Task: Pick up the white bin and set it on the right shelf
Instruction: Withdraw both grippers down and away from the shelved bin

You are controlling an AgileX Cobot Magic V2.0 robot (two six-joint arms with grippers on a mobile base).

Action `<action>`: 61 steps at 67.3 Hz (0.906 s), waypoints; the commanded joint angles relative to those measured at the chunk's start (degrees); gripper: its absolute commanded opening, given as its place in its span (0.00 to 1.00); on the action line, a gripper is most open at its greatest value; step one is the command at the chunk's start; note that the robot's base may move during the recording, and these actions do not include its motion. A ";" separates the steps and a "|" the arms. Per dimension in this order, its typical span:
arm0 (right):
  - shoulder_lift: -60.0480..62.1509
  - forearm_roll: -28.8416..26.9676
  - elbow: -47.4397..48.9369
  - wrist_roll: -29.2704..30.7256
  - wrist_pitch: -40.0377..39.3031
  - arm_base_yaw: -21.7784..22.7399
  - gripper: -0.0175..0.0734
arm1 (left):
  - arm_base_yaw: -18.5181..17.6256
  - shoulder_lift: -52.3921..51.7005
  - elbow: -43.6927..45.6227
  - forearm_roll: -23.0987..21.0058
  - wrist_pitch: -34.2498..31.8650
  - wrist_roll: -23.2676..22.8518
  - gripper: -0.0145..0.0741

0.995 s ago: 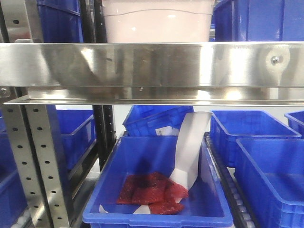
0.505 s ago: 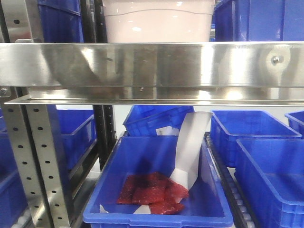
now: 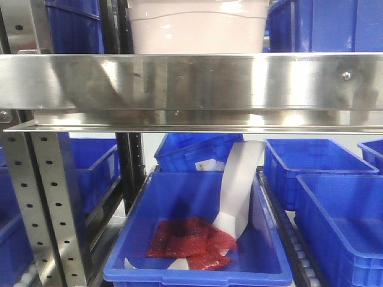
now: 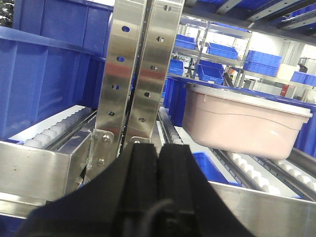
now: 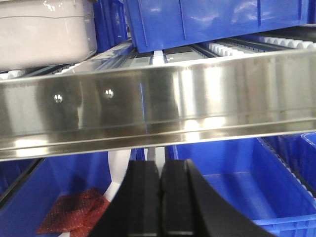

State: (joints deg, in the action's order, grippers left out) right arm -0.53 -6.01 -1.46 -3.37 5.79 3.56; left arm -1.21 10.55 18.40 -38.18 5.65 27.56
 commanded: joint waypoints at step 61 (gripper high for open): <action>2.21 2.53 -0.15 4.48 -10.52 -1.24 0.22 | -0.49 0.47 1.60 -0.52 -2.88 0.05 0.03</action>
State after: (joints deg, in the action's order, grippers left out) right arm 0.62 -3.27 -1.57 0.65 1.31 2.34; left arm -1.21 10.52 18.31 -38.18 6.63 27.56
